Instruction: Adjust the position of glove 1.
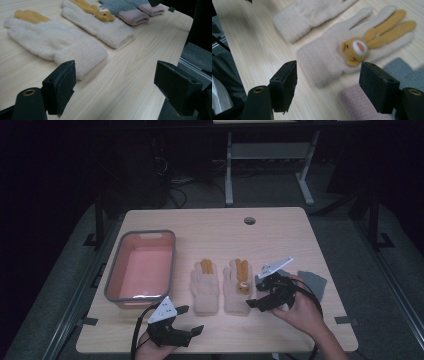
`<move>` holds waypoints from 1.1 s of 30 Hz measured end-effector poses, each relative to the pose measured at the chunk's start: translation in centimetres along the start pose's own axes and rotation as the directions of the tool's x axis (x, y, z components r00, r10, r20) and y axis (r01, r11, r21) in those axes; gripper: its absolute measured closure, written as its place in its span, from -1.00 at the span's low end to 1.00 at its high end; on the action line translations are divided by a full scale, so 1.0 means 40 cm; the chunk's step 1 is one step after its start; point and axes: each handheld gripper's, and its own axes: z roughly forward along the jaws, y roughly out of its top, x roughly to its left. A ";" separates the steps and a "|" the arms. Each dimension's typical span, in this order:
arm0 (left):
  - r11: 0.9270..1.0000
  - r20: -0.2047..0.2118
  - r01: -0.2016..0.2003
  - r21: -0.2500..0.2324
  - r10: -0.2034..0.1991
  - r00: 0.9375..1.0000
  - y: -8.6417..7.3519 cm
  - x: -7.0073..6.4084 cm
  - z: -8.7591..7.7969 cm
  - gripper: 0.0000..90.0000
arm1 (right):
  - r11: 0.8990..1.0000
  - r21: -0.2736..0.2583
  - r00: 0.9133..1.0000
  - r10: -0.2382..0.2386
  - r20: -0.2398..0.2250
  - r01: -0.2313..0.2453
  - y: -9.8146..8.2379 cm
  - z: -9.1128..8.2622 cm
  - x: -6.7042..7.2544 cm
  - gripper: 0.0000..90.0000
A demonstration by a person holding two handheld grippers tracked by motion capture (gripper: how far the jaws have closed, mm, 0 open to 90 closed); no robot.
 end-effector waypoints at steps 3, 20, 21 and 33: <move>1.000 0.000 -0.004 0.001 0.004 1.000 0.000 -0.001 0.001 -0.60 | 1.000 0.000 1.000 0.004 -0.012 -0.004 0.018 0.006 -0.009 -0.30; 1.000 0.000 -0.003 0.001 0.003 1.000 0.001 -0.001 0.004 -0.60 | 0.997 0.077 1.000 -0.024 0.015 0.023 0.079 0.064 -0.036 -0.25; 1.000 0.001 -0.004 0.003 0.004 1.000 0.000 0.000 0.005 -0.60 | 0.996 0.084 1.000 -0.021 0.016 0.020 0.085 0.070 -0.040 -0.25; 1.000 0.004 0.000 0.002 0.000 1.000 0.001 0.001 0.003 -0.60 | 0.984 0.176 1.000 -0.009 0.020 0.006 0.122 0.143 -0.075 -0.09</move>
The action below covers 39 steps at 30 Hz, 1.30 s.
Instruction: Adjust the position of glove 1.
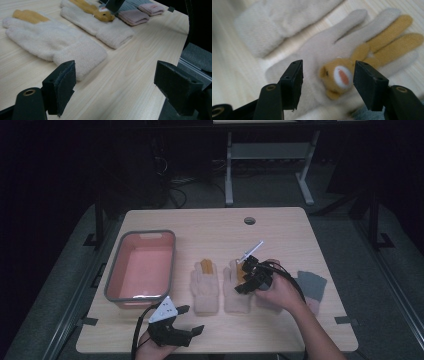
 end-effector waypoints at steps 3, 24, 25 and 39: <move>1.000 -0.002 0.005 -0.004 -0.005 1.000 0.000 0.001 -0.002 -0.60 | 1.000 0.022 1.000 -0.009 0.026 0.008 0.005 0.017 -0.005 -0.07; 1.000 -0.008 0.003 -0.010 -0.003 1.000 0.001 0.003 -0.007 -0.60 | 0.995 0.101 0.994 -0.009 0.108 -0.002 0.010 0.072 -0.009 0.22; 1.000 -0.007 0.005 -0.009 -0.005 1.000 0.001 0.003 -0.007 -0.60 | 0.995 0.101 0.994 -0.006 0.110 -0.005 0.010 0.071 -0.008 0.23; 1.000 -0.012 0.010 -0.010 -0.011 1.000 0.001 0.007 -0.006 -0.60 | 0.997 0.082 0.995 0.005 0.095 -0.013 0.016 0.029 0.005 0.32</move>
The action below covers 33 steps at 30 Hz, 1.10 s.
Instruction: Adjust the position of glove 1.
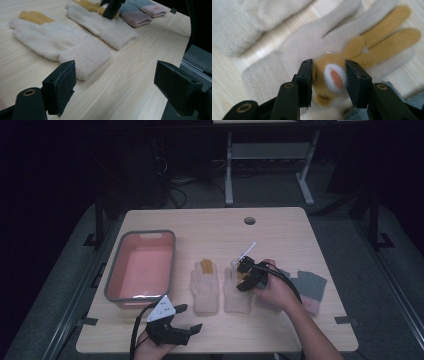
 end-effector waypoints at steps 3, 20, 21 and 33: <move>1.000 0.000 -0.002 0.002 0.002 1.000 0.000 0.000 0.000 -0.60 | 1.000 0.000 1.000 -0.012 0.010 0.012 0.005 -0.015 0.006 0.32; 1.000 0.003 0.001 0.004 -0.001 1.000 -0.001 -0.002 -0.001 -0.60 | 0.997 -0.056 0.998 -0.056 0.027 0.057 0.038 -0.099 0.037 0.33; 1.000 0.003 -0.001 0.002 0.001 1.000 -0.002 -0.002 -0.001 -0.60 | 0.996 -0.068 0.998 -0.060 0.026 0.061 0.044 -0.111 0.041 0.33; 1.000 0.000 -0.003 0.000 0.003 1.000 -0.001 -0.003 -0.009 -0.60 | 0.984 -0.121 0.991 -0.131 -0.006 0.129 0.114 -0.148 0.091 0.33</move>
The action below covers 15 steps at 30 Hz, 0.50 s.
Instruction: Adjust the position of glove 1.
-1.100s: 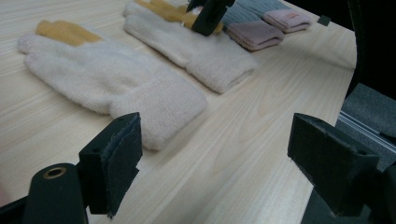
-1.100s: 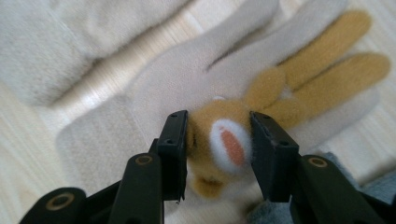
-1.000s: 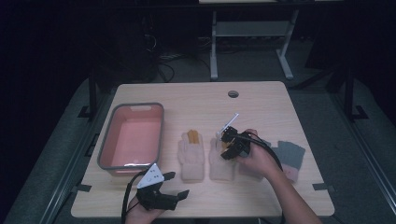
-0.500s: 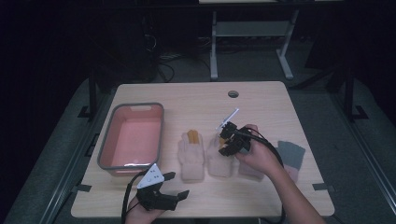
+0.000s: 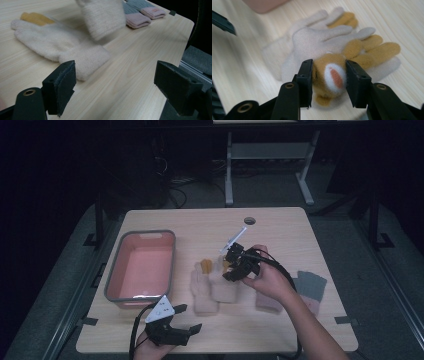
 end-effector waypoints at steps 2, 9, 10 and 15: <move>1.000 0.000 -0.001 -0.003 0.001 1.000 0.000 -0.001 -0.001 -0.60 | 1.000 0.004 1.000 -0.018 -0.010 0.018 0.014 0.011 0.010 0.33; 1.000 -0.005 0.000 -0.010 0.000 1.000 0.001 0.000 -0.006 -0.60 | 0.998 0.005 0.997 -0.054 -0.053 0.055 0.053 0.046 0.035 0.32; 1.000 -0.003 0.002 -0.013 -0.002 1.000 0.002 0.001 -0.006 -0.60 | 0.998 -0.002 0.996 -0.059 -0.063 0.059 0.064 0.053 0.040 0.32; 1.000 -0.002 0.001 -0.012 -0.001 1.000 0.001 0.000 -0.005 -0.60 | 0.998 0.015 0.995 -0.053 -0.079 0.055 0.082 0.075 0.039 0.32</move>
